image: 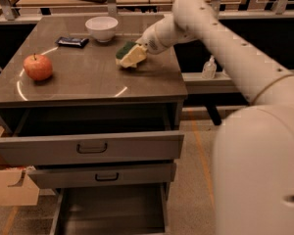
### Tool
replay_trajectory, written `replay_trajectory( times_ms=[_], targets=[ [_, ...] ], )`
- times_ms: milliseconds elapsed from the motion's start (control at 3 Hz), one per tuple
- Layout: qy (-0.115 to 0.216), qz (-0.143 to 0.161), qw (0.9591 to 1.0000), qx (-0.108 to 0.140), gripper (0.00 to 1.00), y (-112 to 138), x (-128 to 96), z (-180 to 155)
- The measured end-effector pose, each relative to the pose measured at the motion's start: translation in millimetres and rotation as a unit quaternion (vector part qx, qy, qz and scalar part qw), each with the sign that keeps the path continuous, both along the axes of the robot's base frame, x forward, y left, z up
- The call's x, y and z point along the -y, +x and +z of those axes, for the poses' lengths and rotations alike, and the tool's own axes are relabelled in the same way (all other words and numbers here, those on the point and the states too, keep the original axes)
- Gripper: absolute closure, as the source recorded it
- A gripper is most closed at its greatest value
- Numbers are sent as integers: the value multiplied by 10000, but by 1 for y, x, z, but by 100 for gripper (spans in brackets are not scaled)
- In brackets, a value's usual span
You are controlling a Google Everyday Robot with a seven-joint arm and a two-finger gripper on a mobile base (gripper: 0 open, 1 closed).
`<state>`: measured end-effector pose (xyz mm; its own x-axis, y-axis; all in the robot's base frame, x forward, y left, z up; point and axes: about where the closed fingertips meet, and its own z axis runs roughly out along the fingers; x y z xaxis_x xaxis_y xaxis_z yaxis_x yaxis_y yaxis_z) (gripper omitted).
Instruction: Place sponge into bottom drawer
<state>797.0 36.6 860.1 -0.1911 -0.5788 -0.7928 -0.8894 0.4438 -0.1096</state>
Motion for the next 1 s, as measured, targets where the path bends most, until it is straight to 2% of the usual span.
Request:
replay_trajectory(
  times_ms=[333, 667, 1000],
  targets=[
    [121, 548, 9983, 145, 100, -73, 34, 51],
    [195, 832, 9963, 118, 100, -127, 57, 78],
    [400, 1130, 9928, -75, 100, -182, 76, 87]
  ],
)
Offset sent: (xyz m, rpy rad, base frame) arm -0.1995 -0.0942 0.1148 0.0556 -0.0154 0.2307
